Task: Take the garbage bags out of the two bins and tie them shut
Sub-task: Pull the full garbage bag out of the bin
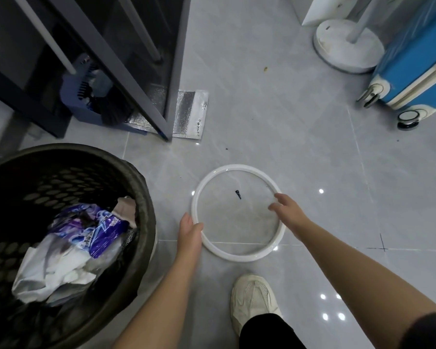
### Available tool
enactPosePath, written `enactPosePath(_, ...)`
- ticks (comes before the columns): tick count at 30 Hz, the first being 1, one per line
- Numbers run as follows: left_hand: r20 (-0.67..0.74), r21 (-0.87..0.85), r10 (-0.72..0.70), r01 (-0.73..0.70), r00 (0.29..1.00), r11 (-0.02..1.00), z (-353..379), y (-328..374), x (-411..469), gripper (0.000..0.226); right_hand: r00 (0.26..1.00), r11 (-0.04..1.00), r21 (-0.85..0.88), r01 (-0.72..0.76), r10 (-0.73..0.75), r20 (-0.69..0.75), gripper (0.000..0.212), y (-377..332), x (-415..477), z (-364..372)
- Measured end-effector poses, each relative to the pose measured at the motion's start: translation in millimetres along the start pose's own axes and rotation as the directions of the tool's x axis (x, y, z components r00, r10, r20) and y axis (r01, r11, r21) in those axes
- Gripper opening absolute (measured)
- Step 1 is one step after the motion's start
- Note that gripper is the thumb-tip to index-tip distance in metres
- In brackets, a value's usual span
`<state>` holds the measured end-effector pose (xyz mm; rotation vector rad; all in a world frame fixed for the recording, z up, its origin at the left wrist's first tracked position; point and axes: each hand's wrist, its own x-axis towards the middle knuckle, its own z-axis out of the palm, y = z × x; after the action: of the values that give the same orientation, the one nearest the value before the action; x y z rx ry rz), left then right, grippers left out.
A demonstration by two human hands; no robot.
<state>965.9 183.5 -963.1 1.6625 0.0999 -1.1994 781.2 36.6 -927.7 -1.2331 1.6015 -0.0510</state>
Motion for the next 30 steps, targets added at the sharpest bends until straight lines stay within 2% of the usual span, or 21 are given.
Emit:
enactPosePath(4,0.012,-0.238,-0.062,0.063,0.998,0.969,-11,4,-41,0.042,0.978,0.997,-0.010,0.082,-0.079,0.192,0.049,-42,-34,24)
enactPosePath(8,0.027,-0.524,-0.108,0.106,0.994,0.845,-31,12,-83,0.036,0.885,0.991,0.057,0.120,-0.133,0.447,0.041,-86,-77,68)
enactPosePath(14,0.031,-0.789,-0.106,0.090,0.994,0.608,-58,30,-126,0.025,0.781,0.981,0.175,-0.080,-0.047,0.623,0.037,-116,-122,128)
enactPosePath(17,0.010,-0.858,-0.110,0.065,0.994,0.510,-71,31,-138,0.026,0.791,0.967,0.193,-0.168,0.016,0.611,0.036,-119,-136,142)
enactPosePath(24,-0.008,-0.941,-0.149,0.042,0.989,0.334,-90,28,-158,0.029,0.806,0.944,0.238,-0.230,0.048,0.590,0.017,-110,-166,159)
enactPosePath(27,-0.059,-0.928,-0.169,0.009,0.984,0.374,-92,29,-159,0.026,0.829,0.921,0.308,-0.239,0.028,0.559,0.010,-107,-174,164)
enactPosePath(30,-0.105,-0.895,-0.185,-0.012,0.977,0.445,-92,31,-164,0.020,0.848,0.889,0.387,-0.244,0.003,0.530,0.012,-105,-184,166)
